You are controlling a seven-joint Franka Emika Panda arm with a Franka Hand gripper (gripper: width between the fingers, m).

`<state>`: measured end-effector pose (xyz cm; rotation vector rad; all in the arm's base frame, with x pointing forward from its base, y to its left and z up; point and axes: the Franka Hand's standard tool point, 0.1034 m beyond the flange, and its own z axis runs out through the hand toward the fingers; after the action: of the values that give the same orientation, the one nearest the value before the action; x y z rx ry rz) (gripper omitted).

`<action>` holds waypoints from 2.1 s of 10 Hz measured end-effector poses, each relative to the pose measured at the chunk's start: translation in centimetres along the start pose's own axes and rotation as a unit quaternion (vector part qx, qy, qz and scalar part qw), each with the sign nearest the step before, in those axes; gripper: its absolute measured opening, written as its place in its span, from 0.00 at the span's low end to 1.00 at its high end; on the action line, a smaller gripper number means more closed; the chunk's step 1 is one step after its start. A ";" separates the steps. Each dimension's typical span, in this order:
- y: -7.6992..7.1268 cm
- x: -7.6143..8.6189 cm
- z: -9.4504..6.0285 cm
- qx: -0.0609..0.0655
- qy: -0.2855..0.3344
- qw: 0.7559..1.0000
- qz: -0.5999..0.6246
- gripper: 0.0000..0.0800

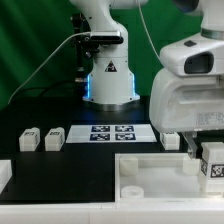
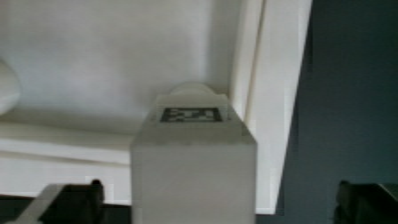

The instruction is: Assemble one leg

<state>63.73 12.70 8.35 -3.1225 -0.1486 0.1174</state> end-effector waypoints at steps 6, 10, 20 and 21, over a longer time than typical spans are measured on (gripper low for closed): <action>0.4 -0.5 1.5 -0.001 0.025 1.000 -0.004 0.61; 0.4 -0.5 1.5 -0.001 0.024 1.000 -0.004 0.37; 1.4 -0.2 1.7 0.077 0.024 0.899 0.431 0.37; 1.4 -0.2 1.7 0.078 0.020 0.875 0.478 0.37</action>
Offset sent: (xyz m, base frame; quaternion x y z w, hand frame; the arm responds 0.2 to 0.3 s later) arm -0.0064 -0.0053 -0.0070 -0.0113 0.0304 -0.0137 0.9994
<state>63.53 11.34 6.65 -2.7016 1.3216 0.0607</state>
